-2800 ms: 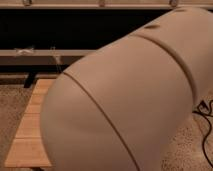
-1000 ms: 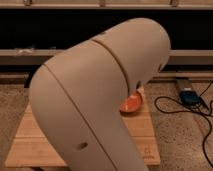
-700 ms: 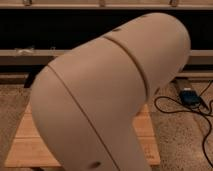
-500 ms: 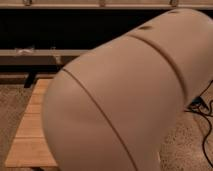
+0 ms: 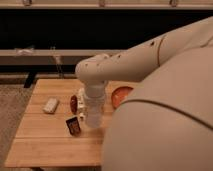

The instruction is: Place the ceramic cup over the eraser

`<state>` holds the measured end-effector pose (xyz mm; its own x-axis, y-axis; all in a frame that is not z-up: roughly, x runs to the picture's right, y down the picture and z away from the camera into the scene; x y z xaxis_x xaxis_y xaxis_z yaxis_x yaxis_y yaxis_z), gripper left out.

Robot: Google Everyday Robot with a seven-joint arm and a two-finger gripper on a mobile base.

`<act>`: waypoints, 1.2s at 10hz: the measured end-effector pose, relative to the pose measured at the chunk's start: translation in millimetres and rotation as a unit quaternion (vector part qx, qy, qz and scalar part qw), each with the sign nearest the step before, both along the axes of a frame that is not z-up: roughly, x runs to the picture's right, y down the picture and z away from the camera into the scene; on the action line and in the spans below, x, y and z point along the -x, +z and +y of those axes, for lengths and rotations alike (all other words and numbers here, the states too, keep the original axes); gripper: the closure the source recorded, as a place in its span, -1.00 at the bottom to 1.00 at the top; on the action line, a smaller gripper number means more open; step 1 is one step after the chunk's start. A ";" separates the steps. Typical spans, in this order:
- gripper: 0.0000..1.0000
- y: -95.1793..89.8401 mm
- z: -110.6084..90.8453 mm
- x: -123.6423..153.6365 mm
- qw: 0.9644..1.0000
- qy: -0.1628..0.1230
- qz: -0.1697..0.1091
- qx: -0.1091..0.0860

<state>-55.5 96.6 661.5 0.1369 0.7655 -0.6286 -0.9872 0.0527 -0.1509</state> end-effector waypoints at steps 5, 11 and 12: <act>1.00 -3.9 -26.9 40.1 0.989 -0.106 -0.093 -0.033; 1.00 -6.8 1.3 75.8 0.976 -0.171 -0.135 -0.010; 1.00 -5.9 8.1 80.4 0.974 -0.177 -0.139 -0.005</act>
